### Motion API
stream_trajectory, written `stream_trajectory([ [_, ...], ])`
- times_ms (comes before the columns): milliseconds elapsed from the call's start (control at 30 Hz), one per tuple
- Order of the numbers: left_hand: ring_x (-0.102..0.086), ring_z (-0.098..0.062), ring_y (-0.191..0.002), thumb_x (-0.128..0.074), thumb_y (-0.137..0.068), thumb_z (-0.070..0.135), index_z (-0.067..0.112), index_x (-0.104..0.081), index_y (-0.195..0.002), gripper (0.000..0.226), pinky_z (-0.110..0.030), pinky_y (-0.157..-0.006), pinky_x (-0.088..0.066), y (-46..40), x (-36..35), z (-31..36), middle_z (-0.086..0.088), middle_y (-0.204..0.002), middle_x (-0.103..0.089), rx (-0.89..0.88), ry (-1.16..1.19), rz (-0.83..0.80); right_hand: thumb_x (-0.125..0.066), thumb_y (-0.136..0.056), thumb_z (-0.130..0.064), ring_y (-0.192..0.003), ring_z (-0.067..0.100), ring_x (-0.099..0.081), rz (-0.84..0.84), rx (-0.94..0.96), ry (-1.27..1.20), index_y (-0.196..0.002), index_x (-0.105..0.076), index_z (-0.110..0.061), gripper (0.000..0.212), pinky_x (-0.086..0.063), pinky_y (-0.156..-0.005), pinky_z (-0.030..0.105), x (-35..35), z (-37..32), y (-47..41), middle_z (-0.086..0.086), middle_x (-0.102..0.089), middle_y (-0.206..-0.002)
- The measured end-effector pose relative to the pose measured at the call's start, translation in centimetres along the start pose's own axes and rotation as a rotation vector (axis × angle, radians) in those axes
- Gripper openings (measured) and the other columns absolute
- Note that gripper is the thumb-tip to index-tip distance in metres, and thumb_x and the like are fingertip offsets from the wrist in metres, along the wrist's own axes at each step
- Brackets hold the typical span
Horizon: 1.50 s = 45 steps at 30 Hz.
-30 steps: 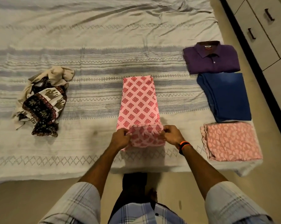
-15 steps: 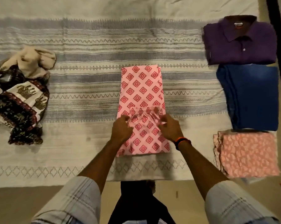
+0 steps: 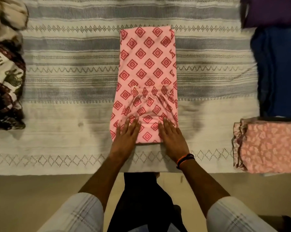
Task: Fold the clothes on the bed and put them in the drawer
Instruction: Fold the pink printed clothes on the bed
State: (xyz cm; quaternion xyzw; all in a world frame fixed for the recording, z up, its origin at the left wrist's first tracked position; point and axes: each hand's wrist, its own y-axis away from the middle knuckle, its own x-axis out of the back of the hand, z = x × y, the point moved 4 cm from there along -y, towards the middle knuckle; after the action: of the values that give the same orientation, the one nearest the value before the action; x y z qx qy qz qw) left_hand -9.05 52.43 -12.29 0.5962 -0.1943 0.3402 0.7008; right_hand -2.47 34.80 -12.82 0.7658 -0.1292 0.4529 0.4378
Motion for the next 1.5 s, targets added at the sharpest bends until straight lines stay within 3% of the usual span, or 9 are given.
stream_trajectory([
  [67, 0.021, -0.031, -0.148, -0.039, -0.094, 0.005, 0.016, 0.012, -0.156, 0.081, -0.058, -0.12, 0.001, -0.2, 0.0, 0.0, -0.006, -0.161, 0.024, -0.002, -0.001, 0.017, -0.054, -0.079, 0.005, -0.127, 0.046, -0.051, 0.027, 0.012, -0.006, -0.141, -0.047, 0.003, 0.063, -0.051, -0.093, 0.059, -0.1, 0.2, -0.2, 0.03, -0.044, -0.145],
  [133, 0.017, -0.029, -0.15, -0.042, -0.093, 0.0, 0.017, 0.006, -0.157, 0.082, -0.057, -0.12, -0.001, 0.1, 0.2, 0.0, -0.004, -0.163, 0.019, 0.014, 0.009, 0.004, -0.056, -0.084, 0.008, -0.125, 0.044, -0.054, 0.029, -0.001, -0.028, -0.137, -0.051, 0.005, 0.053, -0.054, -0.089, 0.054, 0.8, 0.3, -0.2, 0.029, -0.047, -0.143],
  [233, 0.001, -0.028, -0.152, -0.046, -0.09, -0.005, 0.018, -0.005, -0.158, 0.082, -0.055, -0.121, -0.007, 1.2, 1.6, 0.0, -0.004, -0.165, 0.005, 0.041, 0.014, 0.009, -0.044, -0.096, -0.002, -0.124, 0.038, -0.053, -0.027, -0.004, -0.018, -0.135, -0.05, -0.003, 0.039, -0.05, -0.092, 0.047, 3.3, 0.7, 0.5, 0.019, -0.047, -0.145],
  [367, -0.009, -0.026, -0.151, -0.047, -0.088, -0.009, 0.021, -0.017, -0.157, 0.08, -0.05, -0.122, -0.011, 4.1, 4.1, 0.8, -0.003, -0.165, -0.009, 0.052, 0.067, 0.059, -0.043, -0.094, -0.003, -0.115, 0.036, -0.057, -0.018, -0.008, -0.029, -0.126, -0.054, -0.008, 0.034, -0.051, -0.089, 0.045, 6.4, 0.6, 3.1, 0.014, -0.056, -0.132],
  [567, -0.049, -0.03, -0.129, -0.05, -0.087, -0.004, 0.022, -0.043, -0.144, 0.063, -0.042, -0.102, -0.045, 10.2, 5.5, 3.2, -0.008, -0.144, -0.05, 0.086, 0.115, 0.129, -0.047, -0.091, -0.002, -0.113, 0.033, -0.059, 0.019, -0.04, -0.007, -0.124, -0.06, -0.014, 0.038, -0.052, -0.091, 0.043, 8.5, -0.3, 8.8, 0.012, -0.063, -0.126],
  [767, -0.057, -0.029, -0.118, -0.049, -0.09, 0.007, 0.029, -0.051, -0.136, 0.051, -0.042, -0.092, -0.052, 16.2, 4.5, 5.7, -0.006, -0.136, -0.056, 0.112, 0.034, 0.126, -0.051, -0.093, -0.008, -0.111, 0.033, -0.06, 0.004, -0.09, 0.019, -0.129, -0.059, -0.018, 0.038, -0.052, -0.092, 0.042, 8.6, -1.6, 15.3, 0.013, -0.061, -0.125],
  [1000, -0.059, -0.029, -0.116, -0.05, -0.091, 0.011, 0.026, -0.052, -0.136, 0.048, -0.04, -0.094, -0.049, 19.3, 3.5, 6.8, -0.008, -0.132, -0.057, 0.132, 0.009, 0.137, -0.053, -0.093, -0.014, -0.107, 0.031, -0.063, 0.006, -0.111, -0.014, -0.128, -0.061, -0.023, 0.037, -0.054, -0.092, 0.041, 8.1, -2.8, 18.5, 0.01, -0.065, -0.121],
  [1300, -0.063, -0.026, -0.102, -0.056, -0.093, 0.018, 0.022, -0.058, -0.125, 0.032, -0.037, -0.081, -0.05, 16.0, 7.6, 5.0, -0.007, -0.119, -0.065, 0.181, 0.058, 0.197, -0.054, -0.093, -0.015, -0.1, 0.031, -0.064, 0.066, -0.146, -0.077, -0.116, -0.063, -0.019, 0.025, -0.054, -0.085, 0.039, 12.2, -1.3, 13.9, 0.011, -0.067, -0.114],
  [1500, -0.065, -0.023, -0.102, -0.065, -0.087, 0.023, 0.023, -0.059, -0.126, 0.04, -0.036, -0.079, -0.053, 10.6, 12.8, 2.2, -0.003, -0.117, -0.068, 0.189, 0.108, 0.208, -0.055, -0.088, -0.009, -0.104, 0.032, -0.063, 0.055, -0.167, -0.125, -0.117, -0.065, -0.017, 0.032, -0.055, -0.086, 0.041, 16.1, 0.2, 7.1, 0.01, -0.068, -0.115],
])
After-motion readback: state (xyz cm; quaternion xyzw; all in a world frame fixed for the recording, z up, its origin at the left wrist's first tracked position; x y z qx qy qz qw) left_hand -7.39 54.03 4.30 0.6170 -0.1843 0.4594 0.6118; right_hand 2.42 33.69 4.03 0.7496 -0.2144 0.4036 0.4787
